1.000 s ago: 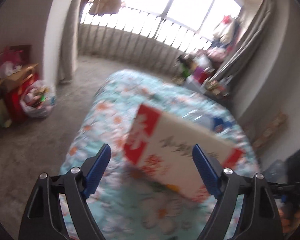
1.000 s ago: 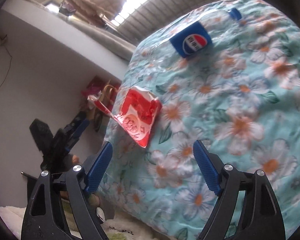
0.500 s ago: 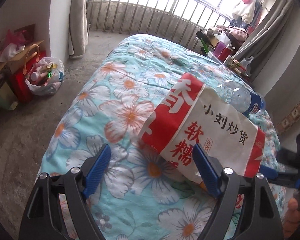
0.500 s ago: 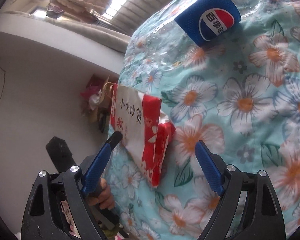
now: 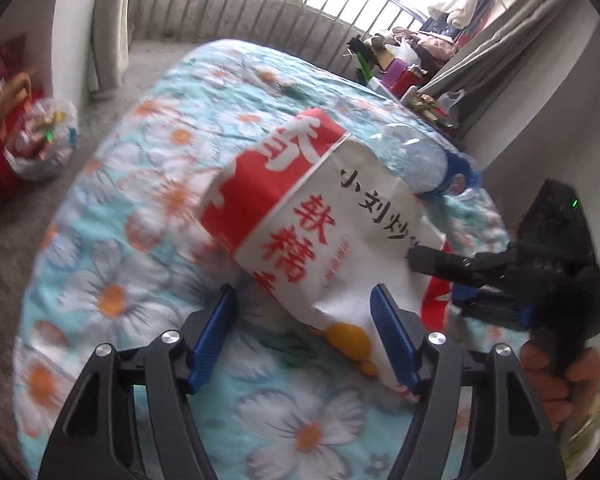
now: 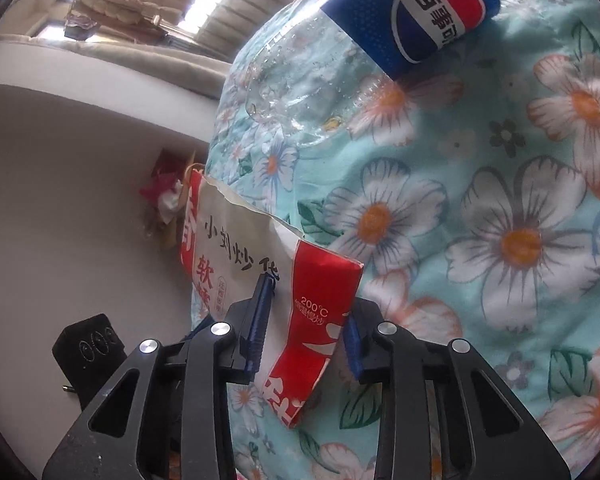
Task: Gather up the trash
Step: 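Grasp the red-and-white candy bag with the left tool while the right tool approaches the Pepsi bottle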
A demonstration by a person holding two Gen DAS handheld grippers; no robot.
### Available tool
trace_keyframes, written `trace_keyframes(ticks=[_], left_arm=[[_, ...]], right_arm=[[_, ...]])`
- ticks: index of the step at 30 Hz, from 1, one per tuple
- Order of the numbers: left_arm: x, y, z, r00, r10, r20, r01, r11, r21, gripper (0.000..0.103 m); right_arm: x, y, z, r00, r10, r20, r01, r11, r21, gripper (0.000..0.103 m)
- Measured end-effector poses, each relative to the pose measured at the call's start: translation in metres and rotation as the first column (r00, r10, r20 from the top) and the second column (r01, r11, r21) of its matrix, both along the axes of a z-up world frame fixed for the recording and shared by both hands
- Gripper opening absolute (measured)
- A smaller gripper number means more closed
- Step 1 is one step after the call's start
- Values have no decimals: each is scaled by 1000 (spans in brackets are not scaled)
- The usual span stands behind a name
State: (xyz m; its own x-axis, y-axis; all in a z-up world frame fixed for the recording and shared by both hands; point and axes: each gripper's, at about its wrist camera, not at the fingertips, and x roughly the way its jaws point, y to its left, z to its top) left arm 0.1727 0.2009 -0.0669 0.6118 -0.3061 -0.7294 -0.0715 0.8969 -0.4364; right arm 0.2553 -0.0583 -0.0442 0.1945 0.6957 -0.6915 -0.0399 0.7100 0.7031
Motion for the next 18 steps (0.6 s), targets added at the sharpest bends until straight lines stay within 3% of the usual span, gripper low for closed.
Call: trace_keyframes(ticks=[2,5,7,15,18], left_arm=[[-4,0,-3,1000,-18,-11,17,994,-110,64],[-5,-4,-14,997,-50,-56,32,959,-280,50],[-6,-11,-17,996,-53,-68,31,955,-296,43],[-10,-39,-19,990,-124,-70,89,925,-370,38],[-8,-45,-23,986,-143,-88,89,892,-444,38]], right_arm=[[-11,-10,-1,999,-28,-35,30,999,41,27],[-28,-28,-9,992,-71,-103,82,990,112,26],[-40,-39,-15,985,-89,-145,111,982,153,24],[-96,-83,-40,950,-124,-286,219,919,329,22],[-106,-101,-44,940,-124,-318,247,890,383,22]])
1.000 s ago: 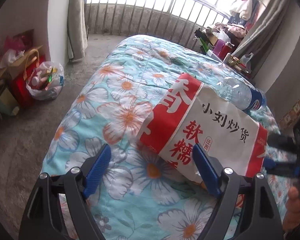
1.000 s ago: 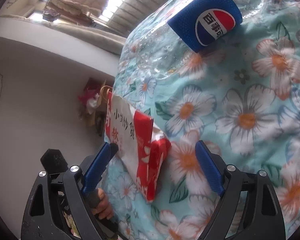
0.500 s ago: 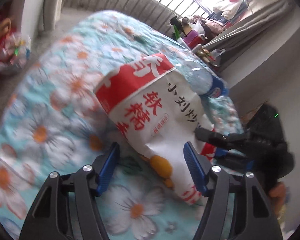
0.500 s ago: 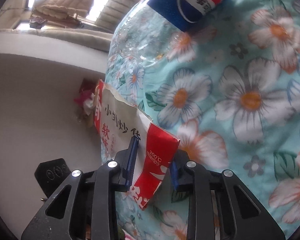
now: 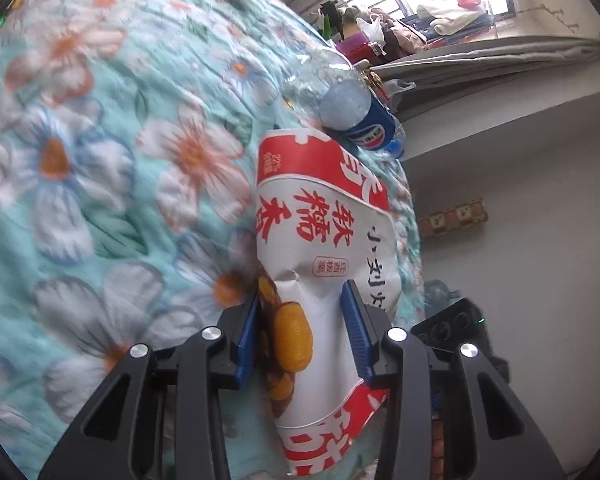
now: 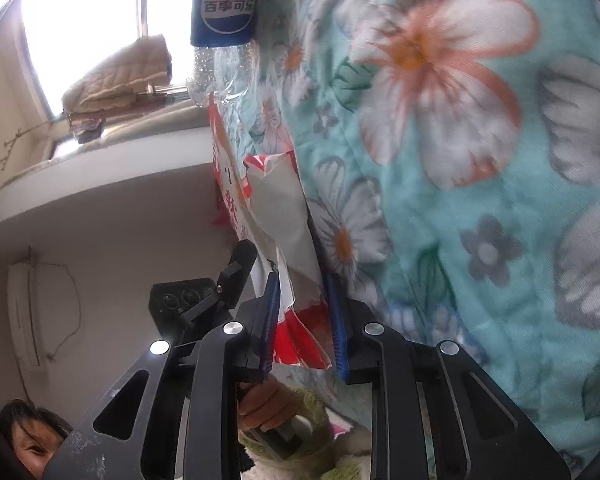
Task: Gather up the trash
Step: 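Grasp the red-and-white candy bag with the left tool while the right tool approaches the Pepsi bottle, then grasp the Pepsi bottle with the right tool while the left holds the candy bag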
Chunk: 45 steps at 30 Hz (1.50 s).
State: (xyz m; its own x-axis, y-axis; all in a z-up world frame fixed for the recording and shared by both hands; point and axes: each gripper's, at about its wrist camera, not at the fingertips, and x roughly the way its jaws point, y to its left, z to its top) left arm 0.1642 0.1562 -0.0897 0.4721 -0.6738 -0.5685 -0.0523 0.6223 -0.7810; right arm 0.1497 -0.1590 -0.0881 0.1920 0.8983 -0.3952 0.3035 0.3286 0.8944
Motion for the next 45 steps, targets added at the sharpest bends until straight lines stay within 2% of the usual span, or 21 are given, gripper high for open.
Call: trace_keyframes(ticks=[3,4,8,10,12,15,17,20,25,28,33,37,41,43,45], left_arm=[[0,-2,-6,999,-20,-31,17,994,-111,38],[0,-3,-7,999,-27,-32,23,992,-123,36],[-4,-9,-4,1000,-22,-19,20,995,-99,32],[-6,-12,-1,1000,-28,-6,27,996,-89,26],[-8,-15,3,1000,-23,15,23,998,-60,24],[-10,-10,12,998,1,59,-1,1000,11,22],[-13,-4,16,996,23,83,-28,998,54,22],[-18,6,22,991,57,122,-72,990,120,22],[-28,24,21,984,99,149,-122,980,155,22],[-31,31,21,979,129,157,-157,972,177,22],[-39,51,20,970,177,166,-207,960,188,22],[-40,61,12,967,199,158,-225,960,166,22],[-42,63,9,966,207,158,-232,959,163,23],[-40,63,9,966,208,156,-233,959,162,23],[-38,63,9,965,210,157,-234,959,161,23]], right_arm=[[-7,-8,1,1000,-5,-3,6,997,79,21],[-9,-10,1,1000,0,4,0,996,92,21],[-6,-11,-6,1000,-7,-2,7,995,97,21],[-3,-9,-7,1000,-2,3,1,997,72,25],[0,-8,-1,1000,22,12,-22,1000,16,28],[11,-9,8,999,29,37,-27,999,-48,43],[19,-20,19,998,-10,69,16,996,-91,53],[36,-36,36,992,-67,103,82,985,-151,58],[94,-19,66,978,-121,173,156,966,-206,73],[131,-4,70,970,-148,192,189,958,-217,78],[192,30,57,971,-186,152,222,937,-270,78],[222,48,39,962,-258,85,272,905,-327,71],[238,55,26,941,-333,59,334,887,-318,66],[238,52,23,936,-349,43,346,892,-290,61],[238,49,25,945,-323,43,322,906,-276,60]])
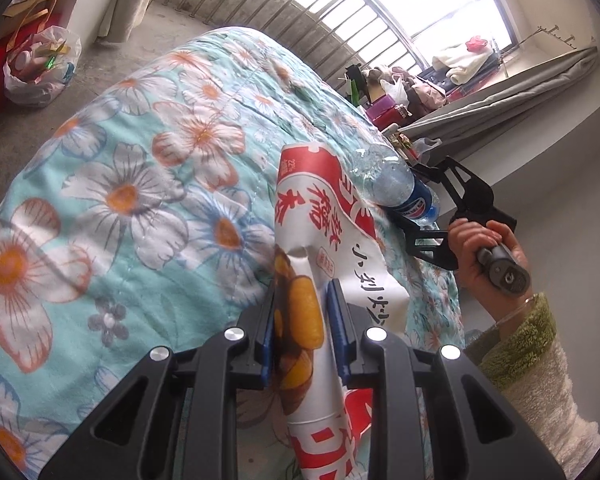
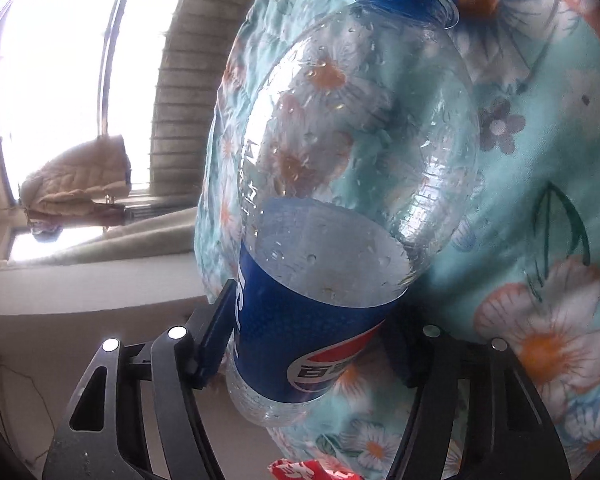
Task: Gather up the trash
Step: 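Grasp the Pepsi bottle with the right tool while the left holds the candy bag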
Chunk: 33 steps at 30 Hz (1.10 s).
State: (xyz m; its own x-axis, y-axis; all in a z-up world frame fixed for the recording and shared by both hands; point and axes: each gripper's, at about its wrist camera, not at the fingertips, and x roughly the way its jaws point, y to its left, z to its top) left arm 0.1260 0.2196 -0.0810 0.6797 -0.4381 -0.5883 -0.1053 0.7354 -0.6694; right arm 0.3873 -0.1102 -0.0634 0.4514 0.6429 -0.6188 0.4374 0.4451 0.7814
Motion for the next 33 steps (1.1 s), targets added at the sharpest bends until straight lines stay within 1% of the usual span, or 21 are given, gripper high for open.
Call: trace_keyframes(ticks=[4,6,9,12,18,22,23,25,27,30,33], left_arm=[[4,-2,0,1000,3,-1,-3,1000,-3,23],[5,-2,0,1000,2,2,-2,1000,0,23],[8,-3,3,1000,-4,5,4,1000,6,23],[10,-7,9,1000,-19,17,19,1000,22,23],[13,-17,19,999,-38,28,36,998,43,23],[19,-25,23,998,-65,23,64,997,50,23],[20,-26,24,997,-74,25,72,996,56,23],[22,-33,30,995,-91,34,88,993,76,23],[24,-39,34,994,-105,39,101,991,92,23],[28,-54,40,991,-130,43,125,986,114,23],[33,-67,44,987,-155,47,148,980,131,23]], right_arm=[[-7,-18,2,996,86,18,-86,996,5,60],[-27,-40,2,989,143,30,-143,990,7,60],[-51,-56,2,973,229,35,-230,973,17,60],[-80,-72,9,952,304,35,-304,953,11,59],[-137,-91,30,907,419,38,-414,905,-94,59],[-169,-98,50,875,480,63,-467,871,-152,59],[-169,-100,57,868,493,65,-475,860,-187,59],[-178,-102,63,869,491,65,-467,856,-222,60],[-180,-101,66,878,473,74,-443,860,-253,60],[-166,-89,64,897,433,93,-388,870,-305,60],[-155,-78,63,918,382,111,-316,870,-379,61]])
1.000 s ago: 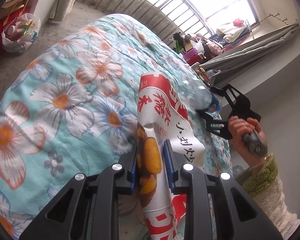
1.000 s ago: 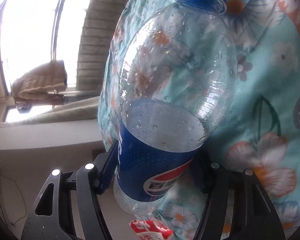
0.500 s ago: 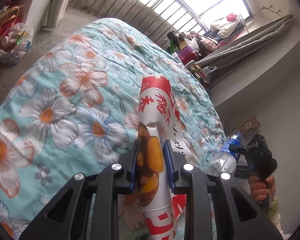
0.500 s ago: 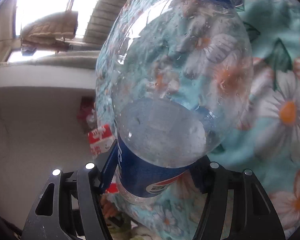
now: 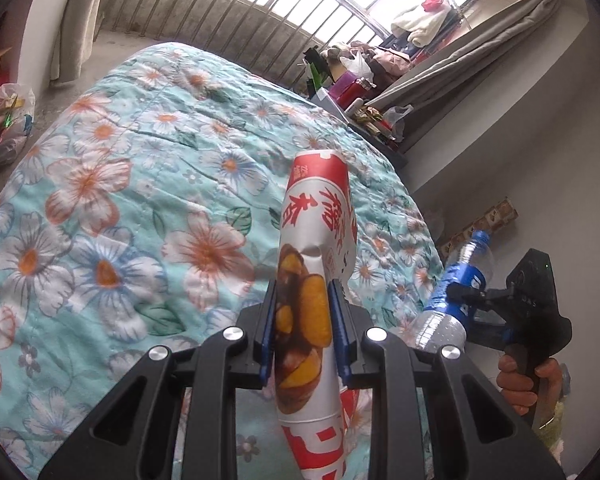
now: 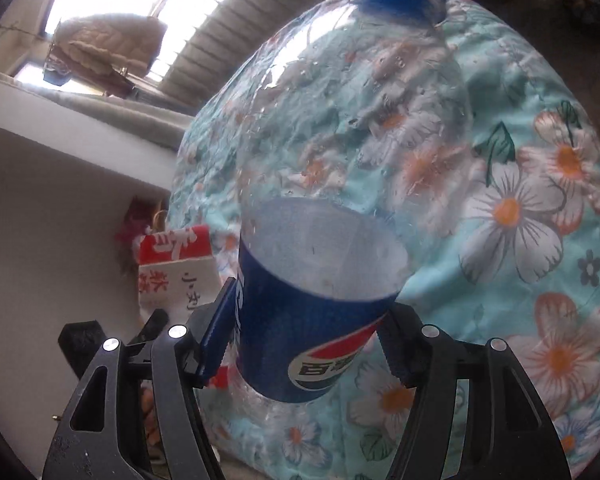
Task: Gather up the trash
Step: 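Grasp the Pepsi bottle with the right tool while the left holds the candy bag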
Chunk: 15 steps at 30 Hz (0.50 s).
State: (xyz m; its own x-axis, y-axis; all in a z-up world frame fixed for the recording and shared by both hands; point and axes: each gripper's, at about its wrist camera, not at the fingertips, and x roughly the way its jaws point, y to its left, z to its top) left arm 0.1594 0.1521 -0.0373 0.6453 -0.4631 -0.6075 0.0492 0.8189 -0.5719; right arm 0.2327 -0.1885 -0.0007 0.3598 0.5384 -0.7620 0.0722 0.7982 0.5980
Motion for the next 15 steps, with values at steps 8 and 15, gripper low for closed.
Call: trace_keyframes(ticks=[8,15], left_arm=[[15,-19,-3,1000,11,-9,-11,999,39,23],[19,-27,-1,1000,1,-1,-1,998,63,24]], right_arm=[[3,52,-16,997,-23,80,42,970,-241,62],[-19,26,-4,999,0,52,7,991,-131,59]])
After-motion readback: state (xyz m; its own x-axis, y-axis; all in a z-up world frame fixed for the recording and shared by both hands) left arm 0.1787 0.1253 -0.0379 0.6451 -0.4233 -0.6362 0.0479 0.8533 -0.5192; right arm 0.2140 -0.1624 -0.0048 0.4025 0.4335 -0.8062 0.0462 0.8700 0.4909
